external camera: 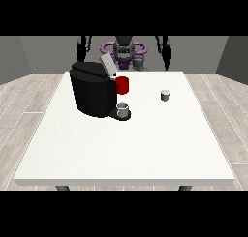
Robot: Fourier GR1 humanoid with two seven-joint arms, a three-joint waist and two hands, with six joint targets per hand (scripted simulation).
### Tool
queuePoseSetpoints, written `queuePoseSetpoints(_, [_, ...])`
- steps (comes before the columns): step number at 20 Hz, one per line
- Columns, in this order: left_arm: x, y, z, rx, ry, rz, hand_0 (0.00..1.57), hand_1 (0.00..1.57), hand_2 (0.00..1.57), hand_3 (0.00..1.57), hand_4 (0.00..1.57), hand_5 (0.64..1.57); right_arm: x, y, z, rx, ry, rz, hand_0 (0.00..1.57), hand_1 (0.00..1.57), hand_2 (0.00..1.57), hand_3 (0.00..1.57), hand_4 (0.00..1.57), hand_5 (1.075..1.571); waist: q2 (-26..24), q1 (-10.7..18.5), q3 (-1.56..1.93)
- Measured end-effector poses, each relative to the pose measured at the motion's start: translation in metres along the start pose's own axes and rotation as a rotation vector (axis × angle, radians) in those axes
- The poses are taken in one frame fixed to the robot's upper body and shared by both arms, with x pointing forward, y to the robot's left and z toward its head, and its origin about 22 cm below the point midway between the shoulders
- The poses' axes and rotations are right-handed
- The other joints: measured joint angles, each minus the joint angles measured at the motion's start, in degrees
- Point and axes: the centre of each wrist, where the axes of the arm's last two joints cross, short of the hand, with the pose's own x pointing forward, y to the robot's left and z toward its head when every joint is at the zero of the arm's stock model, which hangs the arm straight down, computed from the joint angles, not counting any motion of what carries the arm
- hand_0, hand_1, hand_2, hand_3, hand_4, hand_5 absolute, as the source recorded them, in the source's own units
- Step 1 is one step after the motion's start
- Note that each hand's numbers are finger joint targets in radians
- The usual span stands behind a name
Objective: Insert the coffee pod into the coffee machine and close the lid
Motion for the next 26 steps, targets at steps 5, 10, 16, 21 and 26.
queuePoseSetpoints(5, [-0.005, 0.017, -0.005, -0.027, -0.071, 0.008, 0.0, 0.0, 0.0, 0.0, 0.31, 1.571, -0.008, -0.009, 0.001, 0.001, 0.03, 0.011, 0.0, 0.0, 0.0, 0.0, 0.13, 1.571, -1.07, -0.32, 0.36])
queuePoseSetpoints(10, [0.009, 0.051, -0.013, -0.06, -0.138, -0.079, 0.0, 0.0, 0.0, 0.0, 0.0, 1.571, -0.007, -0.01, 0.0, -0.107, -0.047, -0.025, 0.0, 0.0, 0.0, 0.0, 0.18, 1.571, -1.47, -1.83, 0.48])
queuePoseSetpoints(16, [0.023, 0.091, -0.039, -0.044, -0.114, -0.198, 0.0, 0.0, 0.0, 0.0, 0.0, 1.571, 0.005, 0.004, -0.005, -0.107, -0.126, -0.054, 0.0, 0.0, 0.0, 0.0, 0.16, 1.571, 0.93, -5.09, 0.51])
queuePoseSetpoints(21, [0.026, 0.113, -0.059, -0.031, -0.049, -0.226, 0.0, 0.0, 0.0, 0.0, 0.0, 1.571, 0.016, 0.011, -0.007, -0.082, -0.167, -0.064, 0.0, 0.0, 0.0, 0.0, 0.19, 1.571, 3.26, -7.8, 0.5])
queuePoseSetpoints(26, [0.021, 0.127, -0.073, -0.022, 0.004, -0.271, 0.0, 0.0, 0.0, 0.0, 0.0, 1.571, 0.027, 0.011, -0.013, -0.065, -0.193, -0.063, 0.0, 0.0, 0.0, 0.0, 0.28, 1.571, 5.77, -8.9, 0.49])
